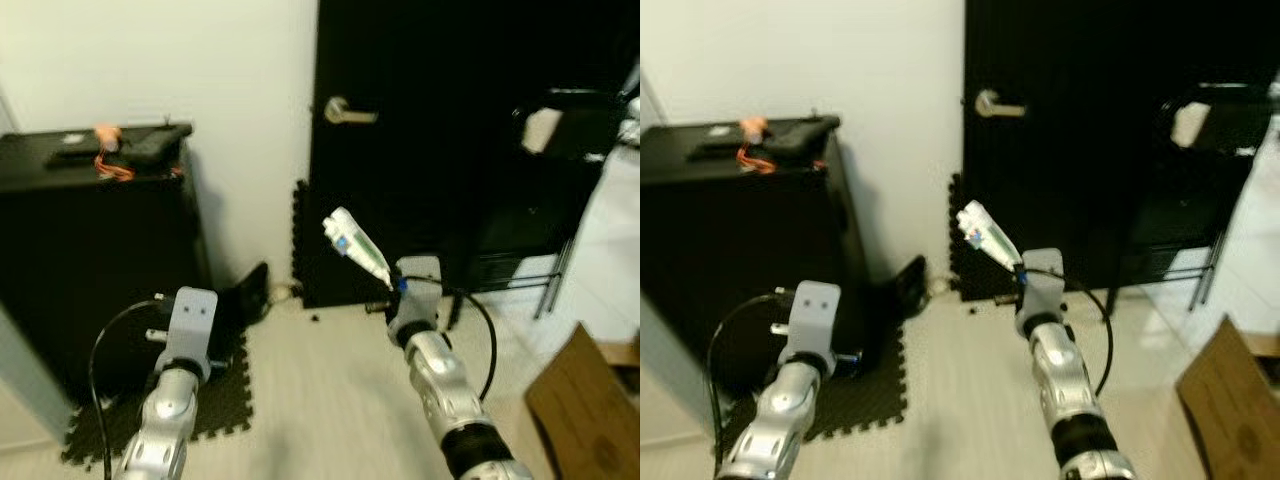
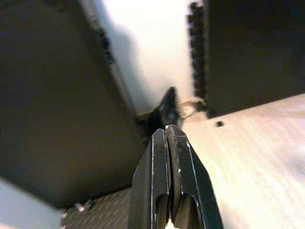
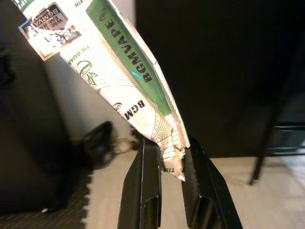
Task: Clean up the room
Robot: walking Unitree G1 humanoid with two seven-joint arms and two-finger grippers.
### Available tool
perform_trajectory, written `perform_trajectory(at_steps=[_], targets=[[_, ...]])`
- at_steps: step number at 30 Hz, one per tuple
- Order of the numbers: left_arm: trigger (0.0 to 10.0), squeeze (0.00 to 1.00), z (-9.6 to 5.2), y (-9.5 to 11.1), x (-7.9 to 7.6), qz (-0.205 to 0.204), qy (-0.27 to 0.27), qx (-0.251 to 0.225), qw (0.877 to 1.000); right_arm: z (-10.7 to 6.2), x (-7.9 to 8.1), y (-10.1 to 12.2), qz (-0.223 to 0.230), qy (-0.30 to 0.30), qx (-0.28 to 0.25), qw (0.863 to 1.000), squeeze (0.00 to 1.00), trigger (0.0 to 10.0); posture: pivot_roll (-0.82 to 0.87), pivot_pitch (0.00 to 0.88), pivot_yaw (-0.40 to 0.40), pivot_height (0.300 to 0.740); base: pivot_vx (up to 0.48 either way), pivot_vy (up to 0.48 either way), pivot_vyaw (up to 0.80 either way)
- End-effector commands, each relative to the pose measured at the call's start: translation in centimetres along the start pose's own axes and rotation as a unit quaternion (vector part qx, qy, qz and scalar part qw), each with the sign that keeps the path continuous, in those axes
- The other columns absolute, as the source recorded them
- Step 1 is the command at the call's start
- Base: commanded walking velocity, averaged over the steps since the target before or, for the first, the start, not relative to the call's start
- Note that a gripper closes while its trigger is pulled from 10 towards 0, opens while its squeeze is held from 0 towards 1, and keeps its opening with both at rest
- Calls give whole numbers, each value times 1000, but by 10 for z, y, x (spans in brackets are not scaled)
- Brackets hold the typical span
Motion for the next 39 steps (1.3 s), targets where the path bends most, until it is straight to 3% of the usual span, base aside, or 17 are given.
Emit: perform_trajectory(at_steps=[1, 17, 20, 33, 36, 37, 39], targets=[[10000, 0, 0, -5, 0, 3, 0, 11, 1000, 0, 4, -3, 7, 1, 7, 1000, 0, 10000, -29, 0, -37, 740, 0, 0, -800], [10000, 0, 1, -4, 0, 2, -1, 10, 1000, -2, 8, -11, 25, 17, 28, 999, 0, 10000, -35, 0, -33, 740, 0, 0, -800], [10000, 0, 2, -4, 0, 3, -1, 9, 1000, -2, 6, -11, -14, 9, 32, 999, 0, 10000, -35, 0, -31, 740, 0, 0, -800], [10000, 0, 0, -9, -1, -6, -7, 18, 1000, -3, -8, -21, -60, -39, 69, 995, 0, 10000, -30, 0, -36, 740, 0, 0, -800], [10000, 0, -1, -9, 1, -5, -5, 13, 1000, -6, -20, -28, -84, -77, 86, 990, 0, 10000, -29, 0, -37, 740, 0, 0, -800], [10000, 0, -2, -8, 4, -4, 0, 7, 1000, -10, -31, -34, -98, -111, 103, 984, 0, 10000, -29, 0, -37, 740, 0, 0, -800], [10000, 0, -2, -6, 7, -3, 5, -1, 1000, -12, -34, -35, -99, -119, 107, 982, 0, 10000, -29, 0, -37, 740, 0, 0, -800]])
Point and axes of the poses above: a point about 5 cm out from each wrist's last joint towards the gripper, its own z axis pointing out of the wrist towards the gripper, its own y axis along the axis of the wrist's last joint, x = y × z, the point moved 1 cm from there along z, pointing out of the wrist towards the gripper, and after that the axes turned 1 degree about z, right-handed, at the moved point
